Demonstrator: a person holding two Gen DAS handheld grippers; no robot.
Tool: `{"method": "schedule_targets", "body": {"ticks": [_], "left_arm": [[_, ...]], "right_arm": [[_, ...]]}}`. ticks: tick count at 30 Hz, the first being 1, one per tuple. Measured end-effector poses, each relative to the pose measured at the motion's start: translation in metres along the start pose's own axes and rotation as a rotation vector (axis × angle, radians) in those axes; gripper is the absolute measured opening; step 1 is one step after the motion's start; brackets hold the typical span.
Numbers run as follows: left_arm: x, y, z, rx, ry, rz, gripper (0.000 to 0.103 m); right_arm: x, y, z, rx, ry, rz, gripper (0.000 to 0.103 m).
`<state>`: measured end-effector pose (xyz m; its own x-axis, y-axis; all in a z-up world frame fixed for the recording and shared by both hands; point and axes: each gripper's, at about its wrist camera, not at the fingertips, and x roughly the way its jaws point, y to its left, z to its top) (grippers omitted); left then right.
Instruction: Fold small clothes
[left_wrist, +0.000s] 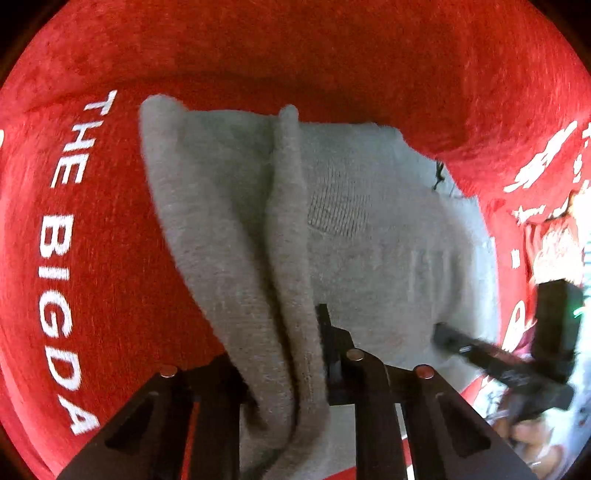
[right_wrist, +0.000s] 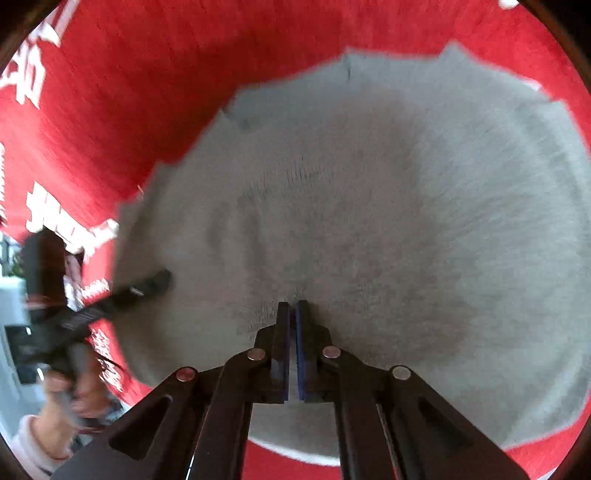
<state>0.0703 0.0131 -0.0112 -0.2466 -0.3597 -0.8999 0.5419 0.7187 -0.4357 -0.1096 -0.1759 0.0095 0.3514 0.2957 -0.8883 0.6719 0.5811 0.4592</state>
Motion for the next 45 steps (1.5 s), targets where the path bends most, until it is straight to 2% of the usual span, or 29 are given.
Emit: {"method": "schedule_targets", "body": {"ticks": [2,5,10,16,21,26,28,30,31,32,33,35,38,39,40,41,42,44,45], "left_arm": [[-0.010,0.003,0.000,-0.047,-0.016,-0.068,0.018],[-0.029,-0.008,0.001,-0.084,-0.057,-0.165,0.018],[-0.046,-0.073,0.004,0.013,-0.093,-0.227,0.018],[-0.043,-0.170,0.003,0.168,-0.083,-0.289,0.018],[0.003,-0.241,-0.002,0.282,-0.035,-0.202,0.018],[0.069,-0.275,-0.018,0.371,0.019,-0.030,0.018],[0.081,-0.280,-0.025,0.401,0.016,0.032,0.019],[0.084,-0.286,-0.032,0.427,0.001,0.080,0.023],[0.082,-0.290,-0.034,0.441,0.004,0.089,0.031],[0.082,-0.293,-0.035,0.451,0.012,0.081,0.045],[0.079,-0.296,-0.037,0.454,0.008,0.068,0.054],[0.075,-0.306,-0.041,0.494,0.002,0.072,0.055],[0.070,-0.327,-0.049,0.594,-0.047,0.138,0.055],[0.063,-0.329,-0.051,0.599,-0.064,0.132,0.055],[0.057,-0.330,-0.049,0.585,-0.069,0.108,0.055],[0.048,-0.325,-0.048,0.555,-0.075,0.062,0.055],[0.042,-0.322,-0.044,0.529,-0.085,0.048,0.055],[0.028,-0.312,-0.041,0.486,-0.119,0.056,0.056],[0.021,-0.304,-0.040,0.464,-0.139,0.077,0.056]], "right_arm": [[-0.004,-0.002,-0.002,-0.004,-0.006,0.012,0.002],[-0.008,-0.013,-0.006,0.033,0.006,0.080,0.002],[-0.034,-0.044,-0.012,0.109,-0.015,0.194,0.005],[-0.086,-0.102,-0.022,0.203,-0.114,0.249,0.005],[-0.110,-0.165,-0.031,0.318,-0.160,0.297,0.005],[-0.111,-0.221,-0.043,0.444,-0.158,0.381,0.008],[-0.109,-0.234,-0.046,0.472,-0.150,0.410,0.018],[-0.109,-0.249,-0.049,0.498,-0.145,0.448,0.021],[-0.107,-0.252,-0.051,0.514,-0.145,0.471,0.021],[-0.108,-0.258,-0.052,0.528,-0.147,0.484,0.021],[-0.109,-0.264,-0.054,0.542,-0.148,0.499,0.021],[-0.107,-0.271,-0.055,0.566,-0.149,0.534,0.022],[-0.109,-0.282,-0.056,0.593,-0.149,0.573,0.025],[-0.114,-0.293,-0.057,0.607,-0.152,0.591,0.028],[-0.111,-0.294,-0.053,0.621,-0.159,0.611,0.036],[-0.111,-0.299,-0.051,0.641,-0.170,0.643,0.040],[-0.112,-0.303,-0.052,0.651,-0.174,0.655,0.044],[-0.116,-0.313,-0.051,0.676,-0.184,0.690,0.049],[-0.113,-0.317,-0.048,0.688,-0.188,0.714,0.055]]}}
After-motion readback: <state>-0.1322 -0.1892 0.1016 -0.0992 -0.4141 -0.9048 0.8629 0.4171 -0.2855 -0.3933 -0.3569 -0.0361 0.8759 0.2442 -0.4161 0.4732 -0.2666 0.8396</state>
